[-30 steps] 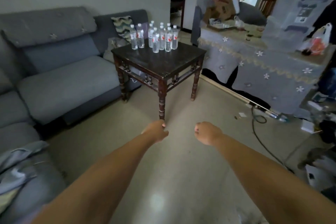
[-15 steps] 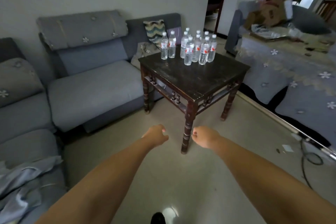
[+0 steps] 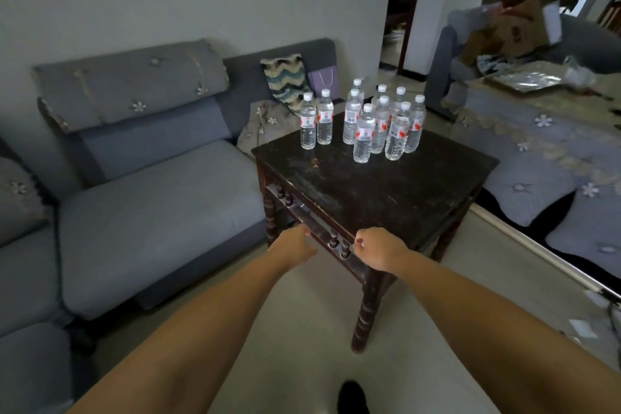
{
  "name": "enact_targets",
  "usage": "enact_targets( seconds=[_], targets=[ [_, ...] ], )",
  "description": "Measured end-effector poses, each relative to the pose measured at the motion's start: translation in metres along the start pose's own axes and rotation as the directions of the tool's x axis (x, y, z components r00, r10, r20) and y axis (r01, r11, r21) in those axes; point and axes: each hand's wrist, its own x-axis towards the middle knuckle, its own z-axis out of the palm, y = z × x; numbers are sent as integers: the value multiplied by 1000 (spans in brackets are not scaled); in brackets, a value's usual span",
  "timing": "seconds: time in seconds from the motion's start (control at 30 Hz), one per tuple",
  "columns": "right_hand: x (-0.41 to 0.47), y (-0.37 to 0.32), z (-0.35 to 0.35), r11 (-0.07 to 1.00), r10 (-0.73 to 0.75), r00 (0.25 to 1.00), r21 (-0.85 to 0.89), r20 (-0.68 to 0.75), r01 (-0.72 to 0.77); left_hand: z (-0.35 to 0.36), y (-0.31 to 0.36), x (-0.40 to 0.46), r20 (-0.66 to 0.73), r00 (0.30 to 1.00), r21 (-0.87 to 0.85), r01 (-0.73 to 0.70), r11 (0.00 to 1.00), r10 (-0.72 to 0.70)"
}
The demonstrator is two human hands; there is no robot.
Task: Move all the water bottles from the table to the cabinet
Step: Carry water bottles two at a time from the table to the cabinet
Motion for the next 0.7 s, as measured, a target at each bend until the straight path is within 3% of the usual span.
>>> enact_targets(
  seconds=[0.5, 0.7],
  targets=[
    [301, 19, -114, 991, -106, 994, 78, 15, 104, -81, 36, 277, -88, 990, -168, 98, 981, -114],
    [393, 12, -113, 965, -49, 998, 261, 34, 38, -95, 20, 372, -53, 986, -253, 140, 957, -158]
  ],
)
